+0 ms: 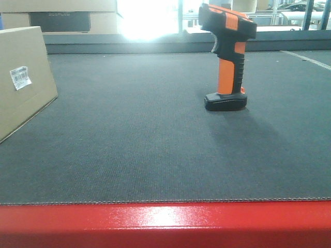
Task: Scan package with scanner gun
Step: 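Position the base at the table, grippers facing the box and scanner, then grasp the cardboard box with the left gripper and lift it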
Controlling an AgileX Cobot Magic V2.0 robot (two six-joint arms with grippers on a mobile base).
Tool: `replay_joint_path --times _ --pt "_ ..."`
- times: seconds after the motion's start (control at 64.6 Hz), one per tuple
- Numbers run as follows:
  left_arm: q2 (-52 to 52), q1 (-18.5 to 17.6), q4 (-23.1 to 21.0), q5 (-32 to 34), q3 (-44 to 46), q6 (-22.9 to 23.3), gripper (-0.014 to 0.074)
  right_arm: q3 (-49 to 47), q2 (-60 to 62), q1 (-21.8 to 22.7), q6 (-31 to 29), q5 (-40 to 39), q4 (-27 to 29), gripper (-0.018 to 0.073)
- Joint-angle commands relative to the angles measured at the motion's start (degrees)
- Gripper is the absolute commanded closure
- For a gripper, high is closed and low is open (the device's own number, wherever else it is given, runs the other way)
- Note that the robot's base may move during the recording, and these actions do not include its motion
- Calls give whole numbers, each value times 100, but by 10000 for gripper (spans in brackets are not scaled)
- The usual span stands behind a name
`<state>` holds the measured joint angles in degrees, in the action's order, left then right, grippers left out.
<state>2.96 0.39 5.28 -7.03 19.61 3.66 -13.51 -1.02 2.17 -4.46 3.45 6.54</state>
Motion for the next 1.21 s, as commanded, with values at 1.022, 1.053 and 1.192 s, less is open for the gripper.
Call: replay_joint_path --times 1.022,1.053,1.192 --pt "7283 -405 -116 -5458 6582 -366 -4 -1898 -3487 -470 -8 -713 -85 0" --pt "7500 -394 -105 -5563 6782 -366 -4 -1898 -3487 -470 -8 -713 -85 0" --pt "8296 -378 -95 -6084 7479 -516 -4 -1898 -3487 -470 -8 -713 -85 0"
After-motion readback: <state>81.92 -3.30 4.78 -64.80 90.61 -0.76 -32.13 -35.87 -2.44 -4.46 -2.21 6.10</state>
